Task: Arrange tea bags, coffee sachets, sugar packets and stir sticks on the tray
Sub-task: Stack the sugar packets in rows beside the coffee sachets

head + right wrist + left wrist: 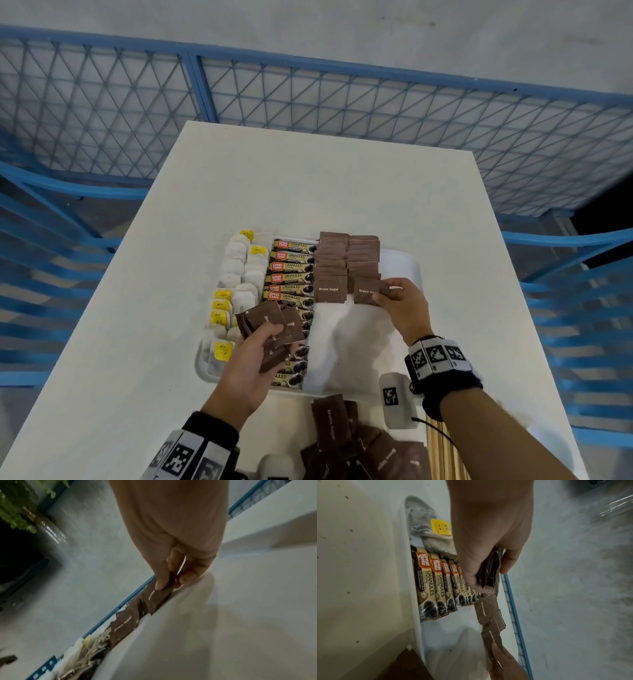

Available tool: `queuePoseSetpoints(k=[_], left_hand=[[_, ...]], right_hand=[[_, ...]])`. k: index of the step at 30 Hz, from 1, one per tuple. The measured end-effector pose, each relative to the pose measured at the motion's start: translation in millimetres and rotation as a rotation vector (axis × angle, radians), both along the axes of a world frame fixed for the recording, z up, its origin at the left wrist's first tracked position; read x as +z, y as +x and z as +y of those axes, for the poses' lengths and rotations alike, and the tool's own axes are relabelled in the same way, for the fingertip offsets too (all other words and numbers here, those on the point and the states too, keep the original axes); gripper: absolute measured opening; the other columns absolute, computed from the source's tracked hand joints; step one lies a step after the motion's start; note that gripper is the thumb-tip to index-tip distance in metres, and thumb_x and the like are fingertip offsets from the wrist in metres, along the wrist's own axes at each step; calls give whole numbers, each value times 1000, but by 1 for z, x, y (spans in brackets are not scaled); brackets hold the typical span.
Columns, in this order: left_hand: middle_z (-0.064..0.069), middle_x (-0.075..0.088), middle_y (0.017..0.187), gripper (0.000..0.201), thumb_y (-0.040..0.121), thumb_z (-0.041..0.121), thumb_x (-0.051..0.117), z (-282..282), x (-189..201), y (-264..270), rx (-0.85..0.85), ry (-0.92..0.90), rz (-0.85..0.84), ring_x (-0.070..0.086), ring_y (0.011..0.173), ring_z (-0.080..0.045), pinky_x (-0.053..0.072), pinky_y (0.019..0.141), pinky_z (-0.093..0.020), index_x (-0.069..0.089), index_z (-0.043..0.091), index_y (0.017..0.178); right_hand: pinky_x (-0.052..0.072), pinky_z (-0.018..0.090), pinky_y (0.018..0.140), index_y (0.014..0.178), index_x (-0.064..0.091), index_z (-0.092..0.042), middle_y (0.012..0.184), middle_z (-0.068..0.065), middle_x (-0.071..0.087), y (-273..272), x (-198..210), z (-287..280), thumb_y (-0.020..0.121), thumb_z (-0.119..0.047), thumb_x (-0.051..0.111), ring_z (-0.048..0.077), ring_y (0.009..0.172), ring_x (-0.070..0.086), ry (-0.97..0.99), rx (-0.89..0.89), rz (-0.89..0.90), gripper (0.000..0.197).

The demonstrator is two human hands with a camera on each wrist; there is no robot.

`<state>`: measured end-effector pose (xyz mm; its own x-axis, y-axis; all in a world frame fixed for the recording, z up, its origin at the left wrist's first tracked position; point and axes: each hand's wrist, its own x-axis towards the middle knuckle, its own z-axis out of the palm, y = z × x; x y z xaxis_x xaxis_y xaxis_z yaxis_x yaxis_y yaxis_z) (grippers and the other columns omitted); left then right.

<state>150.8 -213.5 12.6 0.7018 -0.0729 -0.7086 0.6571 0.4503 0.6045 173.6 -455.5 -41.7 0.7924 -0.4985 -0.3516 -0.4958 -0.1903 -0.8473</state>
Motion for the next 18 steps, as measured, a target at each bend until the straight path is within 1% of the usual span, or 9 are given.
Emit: queuePoseSetpoints(k=[2, 3, 6, 12, 14, 15, 17, 18], left_hand=[[-9, 70, 68, 13, 88, 1, 52, 0, 0, 0, 9, -2, 12, 62, 61, -22, 55, 57, -25, 64, 6, 87], [-9, 70, 69, 13, 88, 1, 52, 1, 0, 0, 11, -1, 17, 63, 61, -22, 55, 54, -24, 64, 6, 88], [-9, 70, 69, 13, 88, 2, 52, 1, -1, 0, 0, 5, 27, 65, 54, -19, 54, 50, -21, 64, 5, 89], [-9, 71, 69, 13, 88, 2, 53, 2, -2, 1, -26, -1, -4, 65, 51, -18, 52, 49, -21, 63, 5, 96], [-10, 71, 71, 14, 87, 1, 54, 1, -2, 1, -17, -2, -19, 66, 54, -18, 52, 47, -21, 64, 6, 96], [-11, 72, 74, 14, 87, 0, 56, 1, -3, 2, -13, -4, -27, 67, 56, -19, 52, 48, -21, 64, 6, 96], [-11, 72, 79, 18, 85, -2, 58, 0, -3, 2, -12, -14, -43, 69, 64, -19, 55, 51, -23, 65, 5, 100], [-11, 73, 80, 20, 84, -2, 59, -1, -3, 2, -14, -18, -51, 69, 69, -20, 56, 54, -25, 65, 5, 101]], right_hand=[[40, 16, 62, 97, 55, -19, 81, -3, 62, 3, -2, 1, 80, -9, 69, 14, 78, 58, -46, 34, -1, 24], [39, 15, 62, 99, 55, -18, 78, -5, 60, 5, -2, 2, 81, -8, 68, 12, 76, 57, -61, 45, -9, 25], [36, 10, 61, 104, 55, -14, 73, -7, 54, 9, -3, 7, 82, -8, 68, 3, 69, 52, -105, 55, -34, 26], [35, 8, 59, 108, 52, -11, 70, -5, 51, 14, -8, 11, 80, -11, 71, 1, 66, 49, -181, 57, -45, 33], [35, 9, 61, 111, 51, -9, 76, 0, 53, 15, -8, 11, 79, -12, 72, 3, 68, 49, -200, 61, -42, 38], [37, 11, 64, 113, 50, -10, 84, 4, 55, 15, -8, 12, 79, -13, 72, 6, 70, 50, -214, 65, -45, 41], [37, 18, 77, 117, 47, -10, 102, 9, 52, 14, -8, 14, 79, -16, 72, 14, 84, 48, -283, 71, -55, 45], [35, 20, 82, 118, 47, -9, 106, 8, 49, 13, -7, 16, 80, -18, 70, 15, 91, 45, -330, 72, -68, 46]])
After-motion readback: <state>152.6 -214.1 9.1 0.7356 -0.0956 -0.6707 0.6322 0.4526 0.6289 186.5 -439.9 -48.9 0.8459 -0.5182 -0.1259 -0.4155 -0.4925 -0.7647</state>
